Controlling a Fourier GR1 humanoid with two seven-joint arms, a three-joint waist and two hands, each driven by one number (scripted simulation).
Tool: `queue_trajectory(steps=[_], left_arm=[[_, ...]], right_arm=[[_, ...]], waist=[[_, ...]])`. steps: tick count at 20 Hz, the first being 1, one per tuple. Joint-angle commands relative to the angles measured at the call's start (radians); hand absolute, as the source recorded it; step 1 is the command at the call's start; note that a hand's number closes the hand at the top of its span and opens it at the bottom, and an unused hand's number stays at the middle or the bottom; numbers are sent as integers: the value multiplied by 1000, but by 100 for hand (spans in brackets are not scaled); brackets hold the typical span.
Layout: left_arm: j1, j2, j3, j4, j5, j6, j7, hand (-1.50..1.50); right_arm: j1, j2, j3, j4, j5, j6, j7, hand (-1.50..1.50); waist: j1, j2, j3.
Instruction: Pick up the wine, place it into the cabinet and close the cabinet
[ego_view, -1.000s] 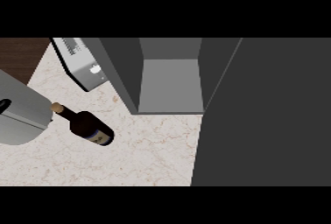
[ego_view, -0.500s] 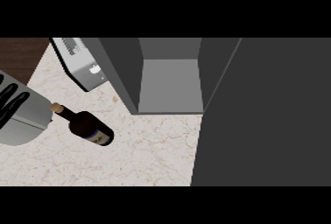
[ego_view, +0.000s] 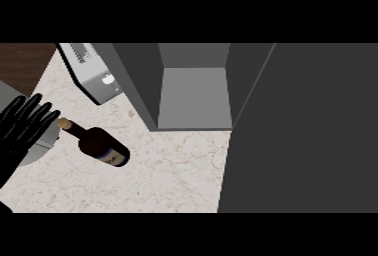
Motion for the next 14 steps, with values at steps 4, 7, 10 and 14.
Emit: queue_trajectory(steps=[4,7,10,14], left_arm=[[-41,-81,-30,161,-206,-43,-139,-150],[2,-77,-12,220,-254,-105,-221,-150],[-107,-65,1,371,-282,-114,-268,-150],[-41,-82,-4,409,-383,-157,-399,-150]], right_arm=[[35,-10,-62,-93,-109,24,27,-150],[-83,1,17,-64,-26,-38,103,-150],[-94,-1,-4,-100,-69,-49,145,-150],[-115,-2,13,-76,-20,-58,145,-150]], waist=[[1,2,1],[6,0,-1],[-8,1,-1],[3,0,-1]])
